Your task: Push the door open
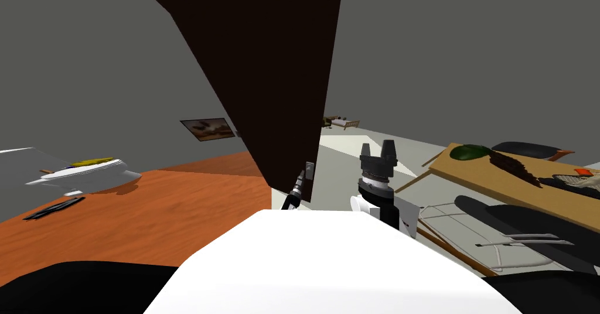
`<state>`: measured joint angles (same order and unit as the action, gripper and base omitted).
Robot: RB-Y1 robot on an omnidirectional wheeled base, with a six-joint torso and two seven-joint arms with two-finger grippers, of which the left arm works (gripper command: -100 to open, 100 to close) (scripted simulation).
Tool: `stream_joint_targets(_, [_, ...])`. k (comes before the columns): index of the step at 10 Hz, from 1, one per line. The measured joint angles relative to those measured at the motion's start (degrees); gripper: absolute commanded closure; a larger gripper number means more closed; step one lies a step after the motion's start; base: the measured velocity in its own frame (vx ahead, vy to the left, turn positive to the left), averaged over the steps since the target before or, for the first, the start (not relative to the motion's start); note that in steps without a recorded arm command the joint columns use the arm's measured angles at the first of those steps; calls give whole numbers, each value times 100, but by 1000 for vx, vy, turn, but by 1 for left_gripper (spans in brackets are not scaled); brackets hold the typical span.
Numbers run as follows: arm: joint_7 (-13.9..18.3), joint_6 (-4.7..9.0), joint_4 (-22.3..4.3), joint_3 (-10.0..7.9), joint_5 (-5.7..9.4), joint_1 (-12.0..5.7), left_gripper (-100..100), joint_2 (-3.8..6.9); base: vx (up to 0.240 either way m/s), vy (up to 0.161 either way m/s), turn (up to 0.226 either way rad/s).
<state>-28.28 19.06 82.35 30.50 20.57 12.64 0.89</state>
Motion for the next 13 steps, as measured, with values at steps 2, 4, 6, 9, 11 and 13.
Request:
stream_joint_targets(2, [17,0,-46,-40,-15,-63,-100,-165,162,-123,-14])
stream_joint_targets(4, [24,-9,-39,-57,-20,-80,100,-278,24,-29,7])
stream_joint_targets(6, [25,2,-35,-54,-20,-82,100,-272,-23,24,-15])
stream_joint_targets(9, [20,-19,-54,-43,-23,-71,100,-266,-4,3,-1])
stream_joint_targets(11, [27,-9,-96,-71,4,-103,100,-179,105,-101,92])
stream_joint_targets(13, [1,-9,-32,-151,40,-28,100,-57,127,-154,77])
